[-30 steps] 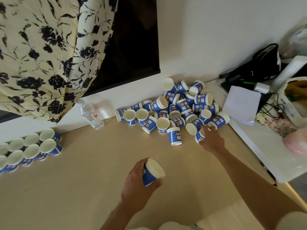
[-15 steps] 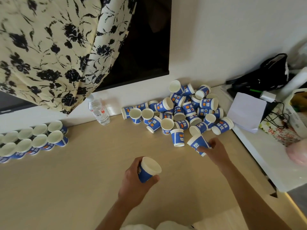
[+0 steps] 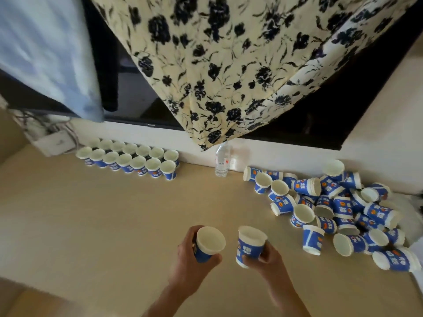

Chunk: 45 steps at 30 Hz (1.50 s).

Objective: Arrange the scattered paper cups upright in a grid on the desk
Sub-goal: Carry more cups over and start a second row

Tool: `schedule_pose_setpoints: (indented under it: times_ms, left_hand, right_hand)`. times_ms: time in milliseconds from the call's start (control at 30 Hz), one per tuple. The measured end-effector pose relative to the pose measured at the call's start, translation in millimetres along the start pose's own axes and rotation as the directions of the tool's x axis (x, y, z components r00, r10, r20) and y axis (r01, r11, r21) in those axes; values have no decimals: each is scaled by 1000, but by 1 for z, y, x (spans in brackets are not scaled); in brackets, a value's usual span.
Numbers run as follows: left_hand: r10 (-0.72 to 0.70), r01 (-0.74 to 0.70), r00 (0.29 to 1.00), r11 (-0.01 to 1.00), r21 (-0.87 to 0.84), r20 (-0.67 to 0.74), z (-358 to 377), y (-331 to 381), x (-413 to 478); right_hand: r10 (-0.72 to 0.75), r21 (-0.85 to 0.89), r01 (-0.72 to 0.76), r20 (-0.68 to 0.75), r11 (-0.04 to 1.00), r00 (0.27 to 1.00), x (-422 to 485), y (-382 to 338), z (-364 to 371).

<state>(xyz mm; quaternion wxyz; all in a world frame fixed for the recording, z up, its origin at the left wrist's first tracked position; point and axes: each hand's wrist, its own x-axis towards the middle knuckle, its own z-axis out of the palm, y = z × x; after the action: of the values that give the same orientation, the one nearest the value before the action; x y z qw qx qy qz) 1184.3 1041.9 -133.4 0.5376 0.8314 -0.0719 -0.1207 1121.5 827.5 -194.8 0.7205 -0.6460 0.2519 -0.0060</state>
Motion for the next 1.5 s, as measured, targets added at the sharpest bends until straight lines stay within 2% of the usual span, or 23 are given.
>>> schedule_pose_setpoints:
  times_ms: [167,267,533,667,967,1100,1233,1500]
  left_hand:
    - [-39,25,981,997,-76,-190,-67,-26,-13]
    - [-62,37,967,994,-105,-246,-114,-45,-23]
    - [-129,69,938,979,-194,-323,-243,-106,-49]
    - [-123,59,935,979,-196,-331,-289,-128,-55]
    - [-173,103,933,968,-229,-316,-333,-153,-33]
    - [-175,113,928,973,-199,-329,-348,-156,-6]
    - [-183,131,915,978,-166,-361,-374,-162,21]
    - [-232,174,898,968,-183,-374,-416,-191,67]
  right_hand:
    - [-7,-31,10,92,999,996,-1,-3,83]
    - [15,-35,-11,121,999,993,-4,-5,136]
    - [1,-102,8,91,995,996,-40,6,295]
    - [6,-46,-2,79,999,997,-64,19,352]
    - [39,41,-41,67,998,997,-54,17,396]
    - [58,31,-62,118,998,991,-21,16,415]
    - [31,9,-34,231,999,973,3,11,441]
    - [43,-35,-39,146,999,988,29,-4,481]
